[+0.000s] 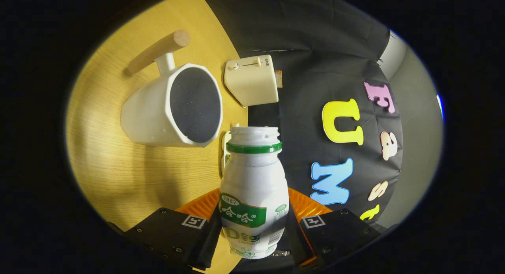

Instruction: Take the bottle from table, then pour the juice into the cup, finally place the bottle on the coaster

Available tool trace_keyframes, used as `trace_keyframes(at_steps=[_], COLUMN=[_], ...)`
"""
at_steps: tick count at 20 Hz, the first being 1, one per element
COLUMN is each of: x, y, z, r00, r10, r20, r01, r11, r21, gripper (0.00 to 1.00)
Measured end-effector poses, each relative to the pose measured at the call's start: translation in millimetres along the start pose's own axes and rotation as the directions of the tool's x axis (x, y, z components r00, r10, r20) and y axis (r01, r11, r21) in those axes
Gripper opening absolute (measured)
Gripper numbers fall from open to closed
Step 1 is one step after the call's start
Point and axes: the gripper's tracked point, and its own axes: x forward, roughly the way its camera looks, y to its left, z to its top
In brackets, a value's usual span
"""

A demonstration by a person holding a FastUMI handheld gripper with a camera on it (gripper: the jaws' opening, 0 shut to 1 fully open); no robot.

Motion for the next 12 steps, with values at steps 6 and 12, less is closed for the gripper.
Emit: trace_keyframes(at_steps=[6,12], x=[0.1,0.5], y=[-3.1,-2.9], z=[-0.2,1.2], r00=[1.0,1.0], r10=[-0.006,-0.017], r20=[-0.005,-0.006], r01=[0.005,0.016], r11=[0.999,0.995], r21=[-0.053,-0.096], gripper=[0.73,0.74])
